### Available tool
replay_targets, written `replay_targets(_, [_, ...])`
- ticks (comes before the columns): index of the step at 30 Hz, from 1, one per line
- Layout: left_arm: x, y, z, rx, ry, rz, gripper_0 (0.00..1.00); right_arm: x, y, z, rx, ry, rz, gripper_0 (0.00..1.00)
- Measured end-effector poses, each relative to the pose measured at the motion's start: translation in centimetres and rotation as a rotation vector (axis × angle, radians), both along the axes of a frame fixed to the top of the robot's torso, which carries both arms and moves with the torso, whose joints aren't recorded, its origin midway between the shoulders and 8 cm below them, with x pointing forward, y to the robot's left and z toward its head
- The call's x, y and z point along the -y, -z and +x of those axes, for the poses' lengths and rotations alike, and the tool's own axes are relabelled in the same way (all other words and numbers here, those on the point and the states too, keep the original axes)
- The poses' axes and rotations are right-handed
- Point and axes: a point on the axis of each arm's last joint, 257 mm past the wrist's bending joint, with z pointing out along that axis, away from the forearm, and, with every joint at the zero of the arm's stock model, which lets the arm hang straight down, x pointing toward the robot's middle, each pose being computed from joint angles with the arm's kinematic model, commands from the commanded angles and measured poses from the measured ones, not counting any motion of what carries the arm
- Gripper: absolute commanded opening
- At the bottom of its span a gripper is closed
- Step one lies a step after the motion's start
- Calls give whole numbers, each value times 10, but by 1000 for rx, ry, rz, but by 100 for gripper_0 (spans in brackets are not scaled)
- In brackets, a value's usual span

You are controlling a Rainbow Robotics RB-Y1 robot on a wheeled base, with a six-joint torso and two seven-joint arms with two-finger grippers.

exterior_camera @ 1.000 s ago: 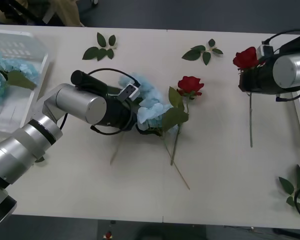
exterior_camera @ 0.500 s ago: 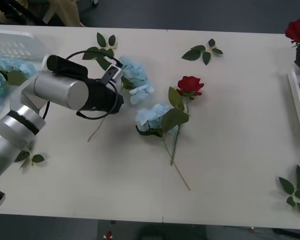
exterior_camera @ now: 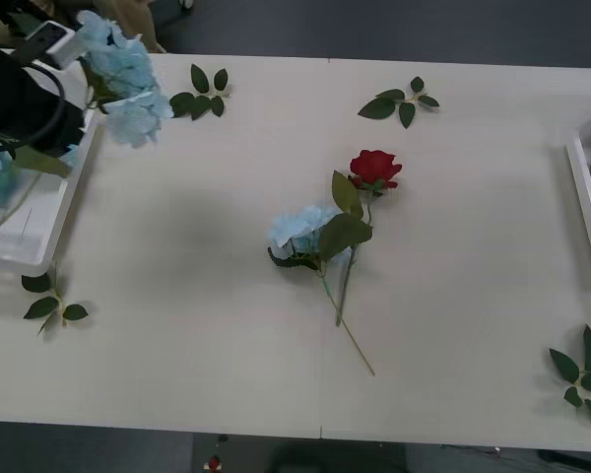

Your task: Put the red flowers into the right box and the blue flowers into the left box

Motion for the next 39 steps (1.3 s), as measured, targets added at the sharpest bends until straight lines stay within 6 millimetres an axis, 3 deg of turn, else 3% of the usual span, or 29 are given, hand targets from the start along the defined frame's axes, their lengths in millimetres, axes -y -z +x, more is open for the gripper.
replay_targets(4, [-71, -21, -12, 0, 49, 258, 1, 25, 5, 0, -9, -16, -71, 0])
replay_targets(9, [-145, -34, -23, -40, -66, 475, 0, 56, 2, 3, 54, 17, -113, 0])
replay_targets(15, [-200, -20, -15, -59, -37, 561, 0, 79, 5, 2, 100, 45, -125, 0])
replay_targets(18, [-232, 6, -12, -94, -57, 579, 0, 92, 5, -1, 109, 60, -157, 0])
replay_targets(23, [-259, 53, -15, -181, 45, 636, 0, 106, 5, -4, 116, 70, -202, 0])
replay_targets(29, [-269, 83, -22, -267, 93, 702, 0, 100, 21, 2, 87, 21, -256, 0])
replay_targets(34, [-278, 95, -11, -220, 85, 701, 2, 96, 28, 3, 75, 11, -258, 0])
replay_targets(35, [-279, 97, -10, -218, 82, 698, 10, 95, 29, 4, 79, 12, -252, 0])
replay_targets(36, [-280, 99, -11, -219, 80, 694, 32, 94, 29, 5, 84, 14, -245, 0])
replay_targets(38, [-279, 101, -12, -222, 80, 686, 54, 92, 29, 6, 95, 17, -232, 1])
replay_targets(39, [-278, 101, -11, -219, 82, 681, 63, 91, 29, 7, 98, 18, -228, 23])
